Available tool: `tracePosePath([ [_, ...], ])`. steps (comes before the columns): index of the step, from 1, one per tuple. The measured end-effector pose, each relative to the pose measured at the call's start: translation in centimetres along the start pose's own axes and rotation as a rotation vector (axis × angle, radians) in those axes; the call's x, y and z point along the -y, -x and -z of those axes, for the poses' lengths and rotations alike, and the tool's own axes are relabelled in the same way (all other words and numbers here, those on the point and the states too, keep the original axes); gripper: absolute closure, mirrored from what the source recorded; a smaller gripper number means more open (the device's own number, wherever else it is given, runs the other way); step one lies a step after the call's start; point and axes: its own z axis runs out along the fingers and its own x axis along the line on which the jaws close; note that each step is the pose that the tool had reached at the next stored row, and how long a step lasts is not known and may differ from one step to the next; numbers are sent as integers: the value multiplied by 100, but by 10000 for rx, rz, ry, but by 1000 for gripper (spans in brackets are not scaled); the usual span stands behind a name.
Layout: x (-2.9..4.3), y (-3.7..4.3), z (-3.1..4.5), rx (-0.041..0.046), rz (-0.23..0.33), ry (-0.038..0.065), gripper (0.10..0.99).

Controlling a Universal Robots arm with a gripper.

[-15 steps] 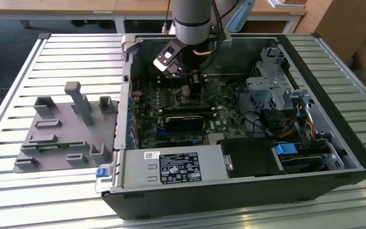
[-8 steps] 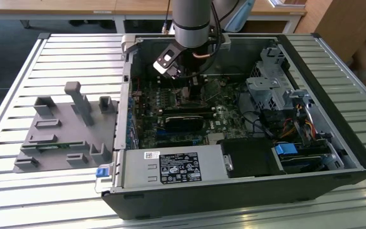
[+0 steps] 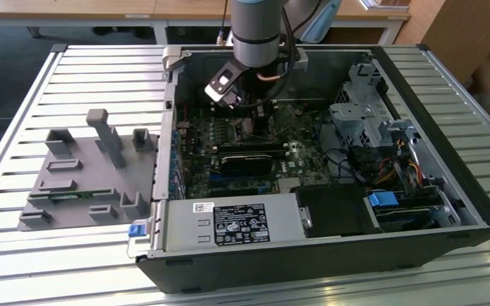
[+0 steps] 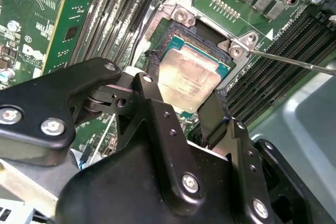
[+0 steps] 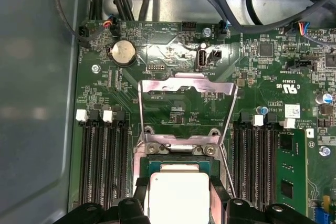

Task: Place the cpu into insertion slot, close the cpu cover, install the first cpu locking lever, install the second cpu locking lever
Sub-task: 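Place the cpu into insertion slot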

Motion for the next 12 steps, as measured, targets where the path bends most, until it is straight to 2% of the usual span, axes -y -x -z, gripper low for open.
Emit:
tracePosePath([
  [12, 9, 14, -34, 12, -25, 0, 545],
])
